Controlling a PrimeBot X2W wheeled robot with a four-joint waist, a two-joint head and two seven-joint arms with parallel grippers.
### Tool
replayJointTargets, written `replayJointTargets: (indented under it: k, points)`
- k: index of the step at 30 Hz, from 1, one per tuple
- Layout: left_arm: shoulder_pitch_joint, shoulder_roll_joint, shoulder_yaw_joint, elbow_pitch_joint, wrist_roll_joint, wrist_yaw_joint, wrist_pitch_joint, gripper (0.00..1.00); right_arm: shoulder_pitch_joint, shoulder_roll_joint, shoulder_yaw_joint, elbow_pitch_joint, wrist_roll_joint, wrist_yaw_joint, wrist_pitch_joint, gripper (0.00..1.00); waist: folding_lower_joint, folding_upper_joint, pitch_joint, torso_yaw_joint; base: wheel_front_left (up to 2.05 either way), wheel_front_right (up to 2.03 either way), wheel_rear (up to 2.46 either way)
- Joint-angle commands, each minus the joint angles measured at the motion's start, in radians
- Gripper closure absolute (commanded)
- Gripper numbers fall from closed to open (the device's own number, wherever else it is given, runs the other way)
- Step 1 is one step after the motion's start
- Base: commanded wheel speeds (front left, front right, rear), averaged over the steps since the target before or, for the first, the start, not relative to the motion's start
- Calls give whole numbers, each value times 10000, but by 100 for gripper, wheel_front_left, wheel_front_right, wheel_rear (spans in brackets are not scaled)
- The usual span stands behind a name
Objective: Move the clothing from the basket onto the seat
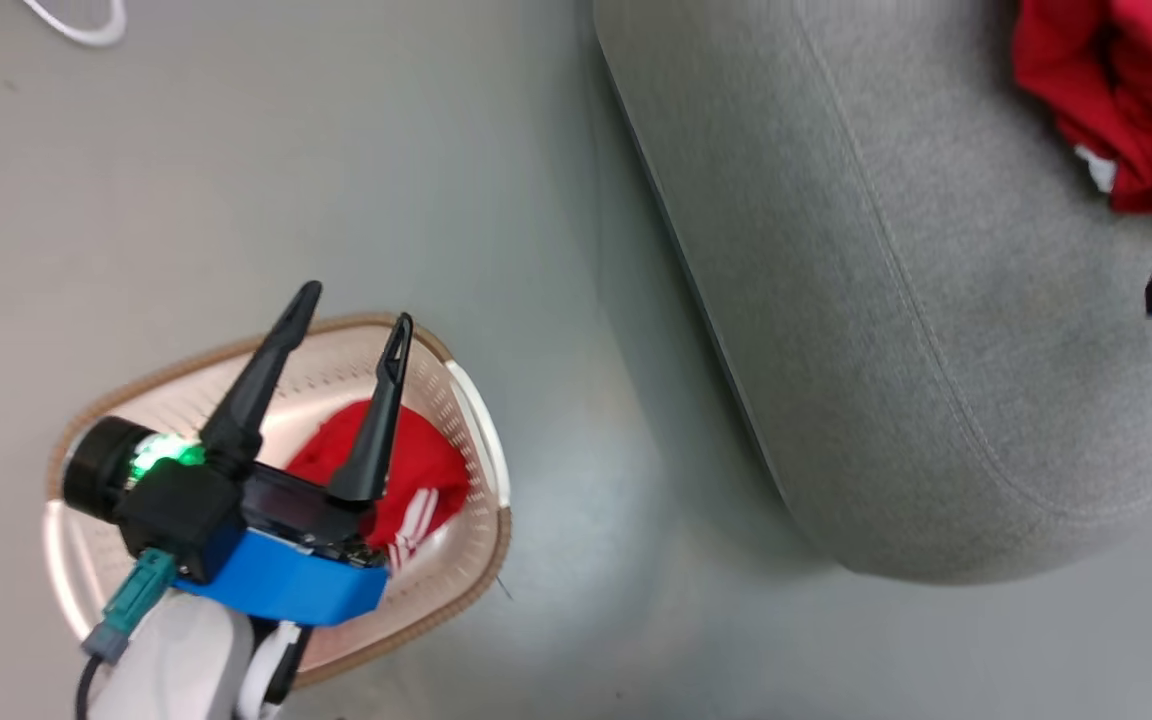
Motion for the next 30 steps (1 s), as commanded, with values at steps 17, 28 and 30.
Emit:
replayJointTargets:
  k: [17,28,30]
  points:
    - [1509,-2599,1571,1890,-178,-270,-110,0,5024,256,1632,-3806,605,1,36,0,0,0,-4875,2553,0,0,0]
    - [2316,-2852,3039,2392,359,-301,-108,0,7368,1550,1602,-6467,-264,1,602,0,0,0,-5737,3533,0,0,0]
    - [2394,-2836,3255,2498,489,-303,-104,0,7688,1772,1536,-6775,-357,1,683,0,0,0,-5807,3676,0,0,0]
